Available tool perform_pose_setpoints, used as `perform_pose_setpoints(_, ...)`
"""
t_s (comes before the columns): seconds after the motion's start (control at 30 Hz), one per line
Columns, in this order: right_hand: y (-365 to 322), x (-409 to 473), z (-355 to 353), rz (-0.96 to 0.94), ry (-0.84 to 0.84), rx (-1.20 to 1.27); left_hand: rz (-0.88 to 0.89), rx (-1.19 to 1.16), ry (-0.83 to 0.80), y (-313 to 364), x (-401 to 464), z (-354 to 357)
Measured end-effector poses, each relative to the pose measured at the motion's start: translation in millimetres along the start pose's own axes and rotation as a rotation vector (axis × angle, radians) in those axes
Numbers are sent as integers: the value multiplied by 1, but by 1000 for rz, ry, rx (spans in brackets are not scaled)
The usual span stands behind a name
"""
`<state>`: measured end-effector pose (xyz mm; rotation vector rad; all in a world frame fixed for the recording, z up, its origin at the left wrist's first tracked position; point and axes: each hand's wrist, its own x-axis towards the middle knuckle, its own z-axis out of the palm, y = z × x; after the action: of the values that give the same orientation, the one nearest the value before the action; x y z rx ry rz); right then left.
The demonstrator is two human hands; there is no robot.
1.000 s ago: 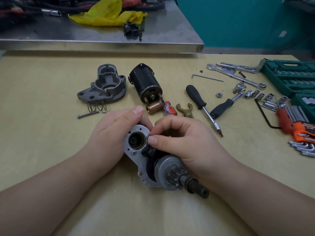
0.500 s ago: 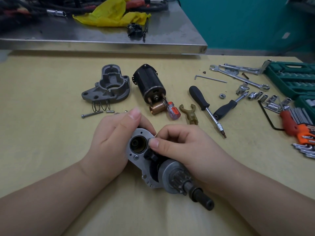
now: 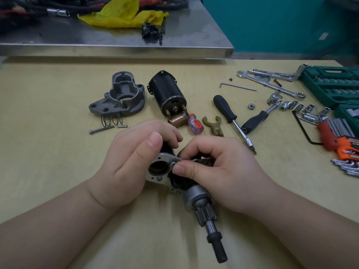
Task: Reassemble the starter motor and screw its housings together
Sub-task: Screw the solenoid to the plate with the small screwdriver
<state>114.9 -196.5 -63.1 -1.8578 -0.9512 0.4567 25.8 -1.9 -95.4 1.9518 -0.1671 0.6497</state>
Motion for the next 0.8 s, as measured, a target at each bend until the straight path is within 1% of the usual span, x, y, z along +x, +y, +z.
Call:
perform_pose_setpoints(0.1, 0, -3, 2, -97, 14, -60, -26, -75, 12, -2, 0, -2)
perform_pose_setpoints(0.2, -1, -4, 3, -233, 30, -146, 2, -71, -1, -1, 1, -3)
perform_pose_setpoints(0.3, -2, -5, 4, -347, 22, -179, 8, -96, 55, 2, 1, -5)
perform_pose_setpoints(0.37, -2, -6, 6, -420, 8, -224, -74, -159, 117, 3, 0, -5)
perform_pose_setpoints(0.43, -2, -7, 7, -480, -3, -278, -194, -316, 156, 5, 0, -4)
perform_pose_setpoints(0.5, -1, -7, 8, -504, -10, -313, -265, -381, 153, 7, 1, -3)
perform_pose_setpoints(0.7, -3, -5, 4, -475, -46, -351, -447, -329, 209, 14, 7, -1)
perform_pose_setpoints(0.8, -4, -5, 2, -459, -45, -368, -533, -339, 240, 17, 10, 1)
